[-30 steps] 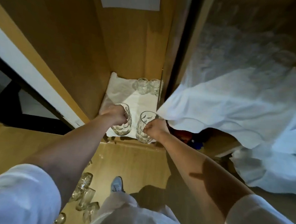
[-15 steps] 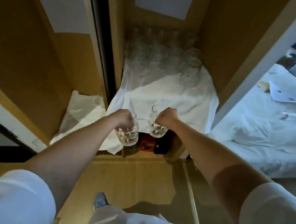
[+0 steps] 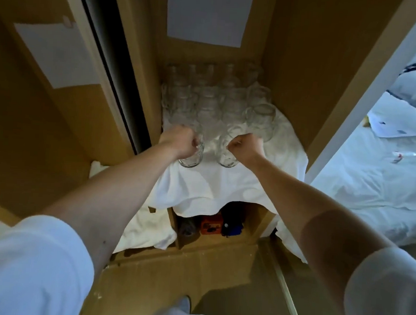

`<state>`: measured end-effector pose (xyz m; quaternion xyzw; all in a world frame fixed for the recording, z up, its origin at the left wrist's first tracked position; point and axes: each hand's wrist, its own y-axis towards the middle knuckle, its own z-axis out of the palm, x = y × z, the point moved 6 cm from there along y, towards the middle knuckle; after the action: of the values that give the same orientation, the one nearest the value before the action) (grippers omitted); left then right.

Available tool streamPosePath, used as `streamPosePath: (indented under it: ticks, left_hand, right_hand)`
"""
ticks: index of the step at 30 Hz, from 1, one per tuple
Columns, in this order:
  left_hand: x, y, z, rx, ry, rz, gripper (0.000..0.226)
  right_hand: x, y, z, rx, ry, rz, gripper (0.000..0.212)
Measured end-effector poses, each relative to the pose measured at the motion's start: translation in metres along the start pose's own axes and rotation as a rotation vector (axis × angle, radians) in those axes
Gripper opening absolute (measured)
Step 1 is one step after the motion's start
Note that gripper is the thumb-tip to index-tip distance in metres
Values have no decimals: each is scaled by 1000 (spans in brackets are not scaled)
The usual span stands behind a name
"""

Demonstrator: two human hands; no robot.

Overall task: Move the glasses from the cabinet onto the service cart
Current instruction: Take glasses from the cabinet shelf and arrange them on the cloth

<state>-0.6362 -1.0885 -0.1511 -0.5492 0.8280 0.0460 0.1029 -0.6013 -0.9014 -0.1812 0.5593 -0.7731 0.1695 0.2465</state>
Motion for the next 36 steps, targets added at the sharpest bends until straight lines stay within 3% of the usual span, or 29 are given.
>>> streamPosePath:
  ticks: [7, 11, 15, 17, 19, 23, 25, 27, 30, 33, 36]
  left_hand:
    - [6, 45, 9, 83, 61, 61, 30]
    - [0, 57, 12, 115, 33, 74, 51]
    - [-3, 69, 16, 110, 43, 44, 42]
    - [-7, 73, 20, 63, 94, 4, 31]
    - [-9, 74, 25, 9, 96, -45, 33]
    - [-8, 63, 32, -201, 2, -149, 61]
    - [-5, 49, 39, -344, -136, -347, 73]
    - [0, 39, 54, -398, -323, -542, 85]
    - [5, 32, 75, -356, -486, -690, 101]
    - [9, 29, 82, -385, -573, -740, 108]
    - [15, 32, 88, -384, -615, -772, 110]
  right_hand:
    - [14, 49, 9, 13, -80, -88, 26]
    - [16, 73, 14, 48, -104, -133, 21]
    - [15, 89, 23, 23, -88, -235, 27]
    - [10, 91, 29, 50, -43, -305, 16]
    - [3, 93, 31, 78, -20, -369, 27]
    - [-7, 91, 18, 59, 132, -514, 39]
    - [-17, 83, 11, 19, 172, -574, 41]
    - [-31, 77, 4, -38, 218, -555, 43]
    - [-54, 76, 5, -81, 333, -447, 46]
    - [-65, 83, 30, 73, 316, -319, 57]
    - [-72, 87, 61, 242, 330, -184, 82]
